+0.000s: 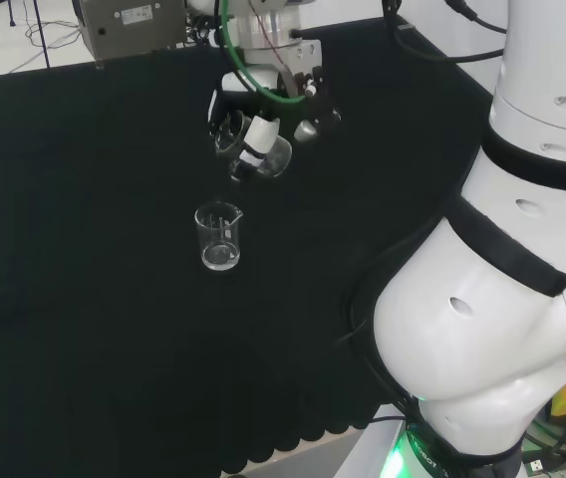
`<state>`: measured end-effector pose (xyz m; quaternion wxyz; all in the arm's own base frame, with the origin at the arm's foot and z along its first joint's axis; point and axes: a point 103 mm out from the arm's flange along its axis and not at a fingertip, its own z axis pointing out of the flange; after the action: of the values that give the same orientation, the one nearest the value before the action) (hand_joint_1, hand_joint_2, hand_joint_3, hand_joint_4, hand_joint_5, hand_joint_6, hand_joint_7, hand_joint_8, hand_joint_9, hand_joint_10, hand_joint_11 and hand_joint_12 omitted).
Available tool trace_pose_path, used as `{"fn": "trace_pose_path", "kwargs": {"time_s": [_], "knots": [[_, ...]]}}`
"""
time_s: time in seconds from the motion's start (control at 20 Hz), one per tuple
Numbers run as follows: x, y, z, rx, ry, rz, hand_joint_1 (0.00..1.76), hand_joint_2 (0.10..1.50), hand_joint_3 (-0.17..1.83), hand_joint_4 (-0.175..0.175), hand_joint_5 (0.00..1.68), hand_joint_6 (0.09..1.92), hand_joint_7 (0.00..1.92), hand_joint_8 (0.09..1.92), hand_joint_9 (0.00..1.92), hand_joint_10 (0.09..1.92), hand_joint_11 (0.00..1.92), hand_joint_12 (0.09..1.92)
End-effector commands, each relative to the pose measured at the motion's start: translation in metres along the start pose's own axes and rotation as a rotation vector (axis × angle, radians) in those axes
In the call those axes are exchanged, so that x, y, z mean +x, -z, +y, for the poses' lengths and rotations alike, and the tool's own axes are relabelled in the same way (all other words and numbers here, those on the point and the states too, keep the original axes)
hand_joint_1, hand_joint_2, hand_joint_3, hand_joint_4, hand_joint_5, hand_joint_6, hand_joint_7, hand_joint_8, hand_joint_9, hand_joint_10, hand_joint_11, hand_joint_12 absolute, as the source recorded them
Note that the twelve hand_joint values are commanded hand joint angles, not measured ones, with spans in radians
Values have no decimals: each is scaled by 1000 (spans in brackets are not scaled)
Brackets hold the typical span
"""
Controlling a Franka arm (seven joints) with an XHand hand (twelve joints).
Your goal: Place the beaker back on the table.
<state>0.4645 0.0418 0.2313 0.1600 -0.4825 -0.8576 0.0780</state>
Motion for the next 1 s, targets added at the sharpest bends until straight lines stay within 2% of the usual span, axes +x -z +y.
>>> {"fn": "trace_pose_path", "kwargs": {"time_s": [0.05,0.45,0.7,1.0], "knots": [[-21,6,6,-71,9,58,1133,640,679,175,1298,642,1748,87,1800,87,1755,436],[-43,-6,23,-186,55,192,1131,644,674,175,1294,647,1744,87,1791,87,1741,434],[-57,-18,35,-233,82,261,1130,646,671,175,1292,649,1735,87,1776,87,1720,429],[-76,-33,49,-302,91,347,1129,651,663,175,1290,647,1718,87,1751,87,1690,423]]}}
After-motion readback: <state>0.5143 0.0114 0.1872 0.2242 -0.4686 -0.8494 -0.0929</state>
